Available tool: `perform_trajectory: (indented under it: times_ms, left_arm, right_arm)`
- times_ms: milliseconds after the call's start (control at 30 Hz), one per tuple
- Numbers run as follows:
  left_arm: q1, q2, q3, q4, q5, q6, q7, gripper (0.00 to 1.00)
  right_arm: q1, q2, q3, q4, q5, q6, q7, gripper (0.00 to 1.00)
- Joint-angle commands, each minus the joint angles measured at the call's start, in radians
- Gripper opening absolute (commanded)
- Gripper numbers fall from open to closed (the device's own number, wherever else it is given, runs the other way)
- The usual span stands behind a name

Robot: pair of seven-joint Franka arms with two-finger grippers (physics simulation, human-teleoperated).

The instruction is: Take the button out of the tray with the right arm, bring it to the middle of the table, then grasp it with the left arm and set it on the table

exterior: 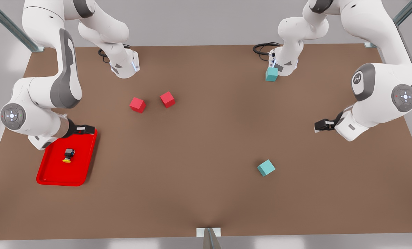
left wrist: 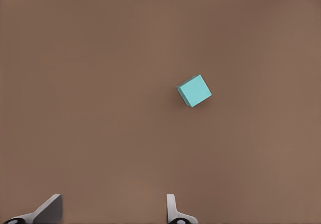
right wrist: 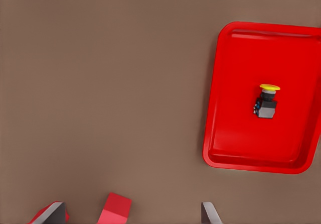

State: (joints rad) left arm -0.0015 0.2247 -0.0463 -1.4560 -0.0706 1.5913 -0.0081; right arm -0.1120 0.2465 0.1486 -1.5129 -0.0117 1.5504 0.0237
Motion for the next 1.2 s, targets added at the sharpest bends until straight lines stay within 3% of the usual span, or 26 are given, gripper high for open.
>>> perform_trajectory:
  times_ms: [0, 333, 533, 833, 933, 1033, 1133, 1167]
  left_arm:
    - [-0.002, -0.001, 0.0, 0.0, 0.0, 0.038, 0.0, 1.0]
    - [-0.006, 0.059, 0.009, 0.031, 0.055, -0.007, 0.027, 1.0]
    - [-0.003, 0.058, 0.005, 0.034, 0.057, -0.01, -0.01, 1.0]
    - [-0.031, 0.067, -0.001, 0.039, 0.055, -0.014, -0.038, 1.0]
    - [-0.035, 0.074, -0.001, 0.039, 0.052, -0.013, -0.039, 1.0]
    - [-0.041, 0.076, -0.001, 0.039, 0.051, -0.013, -0.041, 1.0]
    - [-0.041, 0.082, -0.001, 0.04, 0.051, -0.01, -0.039, 1.0]
    - [-0.043, 0.082, -0.001, 0.039, 0.049, -0.01, -0.039, 1.0]
  right_arm:
    - [0.0, -0.001, 0.0, 0.0, 0.001, 0.04, 0.016, 1.0]
    - [-0.005, 0.003, 0.0, 0.0, -0.005, 0.042, 0.013, 1.0]
    - [-0.002, 0.171, 0.0, -0.01, -0.007, 0.129, 0.015, 1.0]
    - [-0.074, 0.267, -0.006, 0.0, -0.068, 0.18, -0.002, 1.0]
    - [-0.25, 0.316, 0.117, -0.007, -0.068, 0.198, 0.01, 1.0]
    - [-0.302, 0.352, 0.123, 0.0, -0.128, 0.217, -0.169, 1.0]
    - [-0.399, 0.375, 0.154, -0.012, -0.145, 0.362, -0.341, 1.0]
    - [-0.478, 0.404, 0.246, -0.013, -0.2, 0.427, -0.34, 1.0]
